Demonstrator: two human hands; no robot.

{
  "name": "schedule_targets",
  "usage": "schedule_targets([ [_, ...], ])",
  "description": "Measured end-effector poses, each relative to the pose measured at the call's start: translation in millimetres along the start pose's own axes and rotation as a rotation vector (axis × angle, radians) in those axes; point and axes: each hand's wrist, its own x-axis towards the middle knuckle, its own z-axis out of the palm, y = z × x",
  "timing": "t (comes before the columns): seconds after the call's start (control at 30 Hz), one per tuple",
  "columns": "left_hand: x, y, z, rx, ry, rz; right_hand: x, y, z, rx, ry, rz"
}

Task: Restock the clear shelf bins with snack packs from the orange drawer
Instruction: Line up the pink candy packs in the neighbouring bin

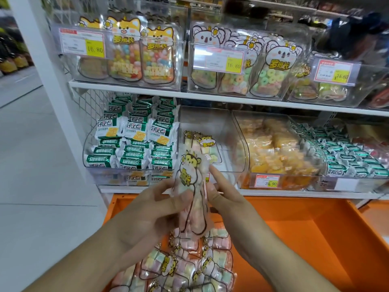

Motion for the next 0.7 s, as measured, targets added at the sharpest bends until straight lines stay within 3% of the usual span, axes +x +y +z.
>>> schedule_targets([
  [0.1, 3.0, -1.6, -2.6, 0.174, 0.162, 0.043, -4.2, -9.4, 1.5, 0.248, -0.105, 0.042],
  [0.17, 2.1, -3.1, 0.8, 0.411, 0.269, 0.117, -8.3, -14.5, 2.2, 0.407, -0.163, 0.054],
  [0.27, -1.4, -3.6, 9.1, 0.631, 0.406, 0.195, -10.0, -10.4, 2.3, 0.375, -0.244, -0.023],
  [0.43, -2.8, -2.1, 9.2, 0.623, 0.445, 0.248, -7.3, -4.9, 6.0, 0.249, -0.093, -0.128],
  [0.7, 1.4, 14.5, -7.9, 0.296, 0.511, 0.199, -3.4, -12.2, -2.0, 0.442, 0.008, -0.008],
])
